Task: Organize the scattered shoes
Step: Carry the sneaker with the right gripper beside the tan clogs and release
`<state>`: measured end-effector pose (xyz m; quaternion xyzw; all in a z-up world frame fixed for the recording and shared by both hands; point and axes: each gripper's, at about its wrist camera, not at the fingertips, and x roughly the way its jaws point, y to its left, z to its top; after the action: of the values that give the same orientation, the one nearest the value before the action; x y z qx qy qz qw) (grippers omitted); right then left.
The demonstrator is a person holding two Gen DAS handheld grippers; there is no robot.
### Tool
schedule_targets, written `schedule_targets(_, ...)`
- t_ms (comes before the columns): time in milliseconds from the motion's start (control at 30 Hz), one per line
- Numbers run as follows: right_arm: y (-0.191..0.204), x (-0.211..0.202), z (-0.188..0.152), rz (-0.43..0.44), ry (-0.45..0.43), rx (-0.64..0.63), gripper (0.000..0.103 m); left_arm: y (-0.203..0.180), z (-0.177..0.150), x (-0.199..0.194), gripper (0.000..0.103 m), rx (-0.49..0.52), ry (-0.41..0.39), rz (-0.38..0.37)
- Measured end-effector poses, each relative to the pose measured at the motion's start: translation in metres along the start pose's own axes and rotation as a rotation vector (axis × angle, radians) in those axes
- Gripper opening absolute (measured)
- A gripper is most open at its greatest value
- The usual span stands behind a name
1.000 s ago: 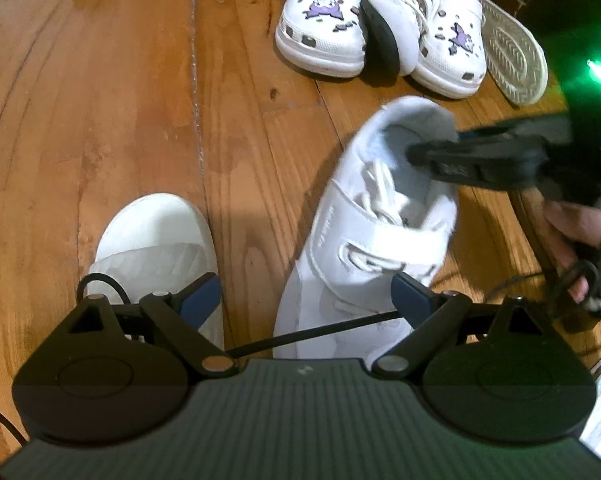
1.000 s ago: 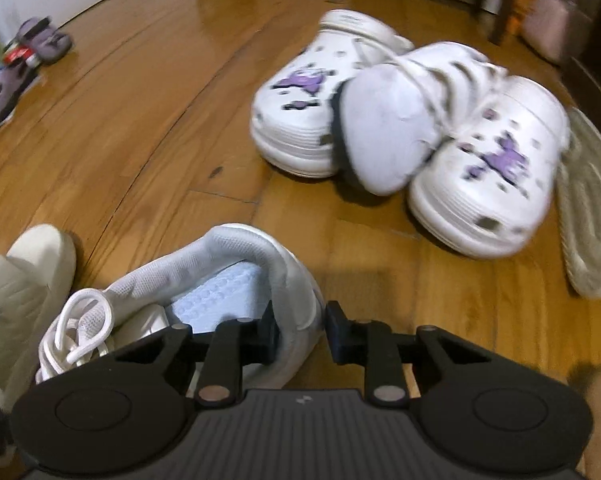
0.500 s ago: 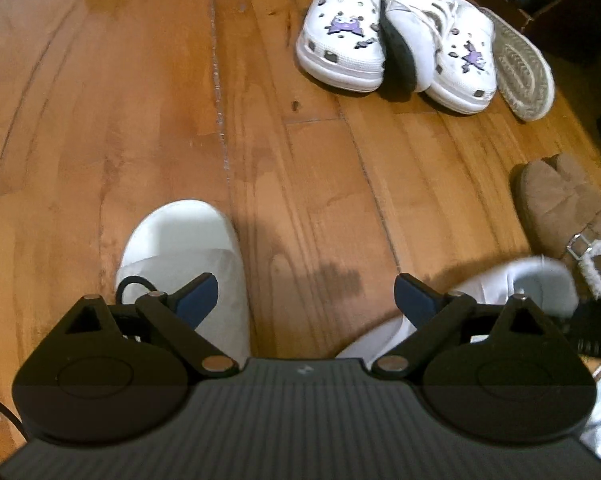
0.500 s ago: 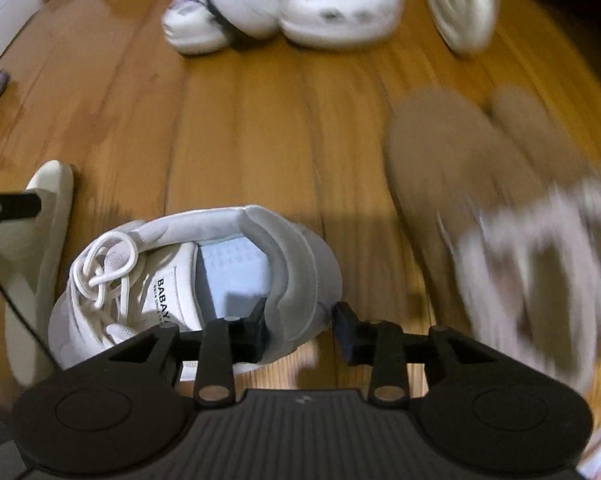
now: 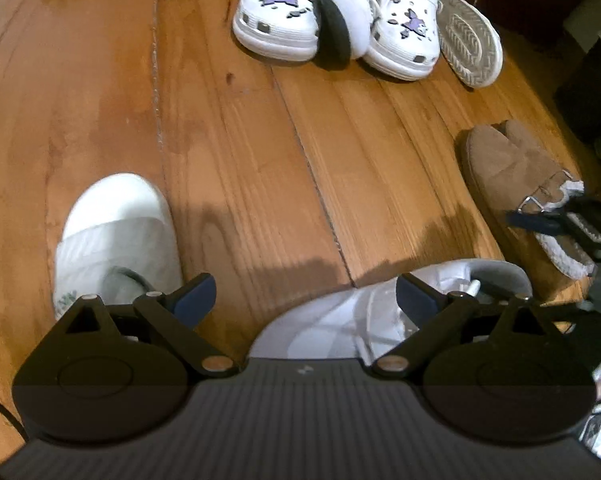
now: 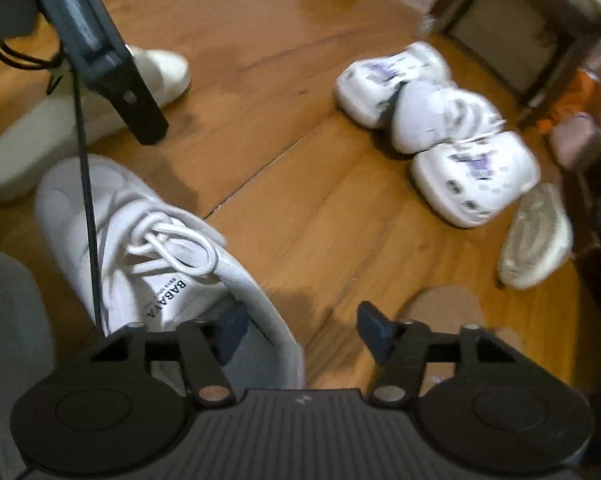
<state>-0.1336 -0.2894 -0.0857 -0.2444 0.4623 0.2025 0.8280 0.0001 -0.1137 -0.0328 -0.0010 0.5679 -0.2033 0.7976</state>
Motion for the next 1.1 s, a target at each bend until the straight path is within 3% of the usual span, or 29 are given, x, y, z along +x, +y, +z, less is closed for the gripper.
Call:
schedule_targets(100, -0.009, 0.015, 0.004, 0.095, -0.008, 0.066, 0.04, 0.0, -0.001, -0.001, 0.098, -0.001, -0.004, 0.012)
schedule_targets(267, -0.009, 0.022, -0.005, 0.131, -0.002, 0.111, 0.039, 0.006, -0.002, 0.002, 0.098, -0.026, 0.003, 0.028)
schedule_targets(333, -0.007, 0.018, -0.005, 0.13, 0.055, 0.154, 0.03, 0.008, -0.001, 0.002, 0.098, -0.029, 0.002, 0.021)
schedule_targets(400, 0.001, 0.005, -0.016, 0.11, 0.145, 0.343, 0.03, 0.01, -0.001, 0.001, 0.098, -0.032, -0.003, 0.018)
schedule_targets(467, 0.003, 0.0, -0.028, 0.146, 0.141, 0.457, 0.028, 0.012, -0.001, 0.002, 0.098, -0.042, -0.001, 0.019)
schedule_targets(567, 0.006, 0.0, -0.034, 0.226, 0.139, 0.446, 0.028, 0.016, -0.001, 0.005, 0.098, -0.076, 0.009, 0.016)
schedule_targets(600, 0.011, 0.003, -0.031, 0.231, 0.152, 0.4, 0.032, 0.017, -0.001, 0.005, 0.098, -0.077, 0.009, 0.012)
schedule_targets(667, 0.019, 0.008, -0.025, 0.198, 0.139, 0.333, 0.053, 0.017, 0.0, 0.004, 0.098, -0.078, 0.006, 0.006)
schedule_targets(733, 0.029, 0.016, -0.018, 0.161, 0.098, 0.238, 0.063, 0.017, 0.0, 0.004, 0.098, -0.079, 0.004, 0.007)
schedule_targets(767, 0.03, 0.019, -0.015, 0.159, 0.056, 0.216, 0.06, 0.017, -0.001, 0.004, 0.098, -0.079, 0.003, 0.009)
schedule_targets(833, 0.017, 0.023, -0.012, 0.22, -0.003, 0.333, 0.032, 0.018, -0.001, 0.004, 0.098, -0.081, 0.003, 0.015)
schedule_targets(900, 0.005, 0.024, -0.013, 0.227, -0.013, 0.449, 0.019, 0.019, -0.002, 0.003, 0.098, -0.084, 0.003, 0.019)
schedule_targets(1100, -0.031, 0.013, -0.036, 0.264, -0.041, 0.74, 0.02, 0.024, -0.001, 0.004, 0.098, -0.108, 0.0, 0.02)
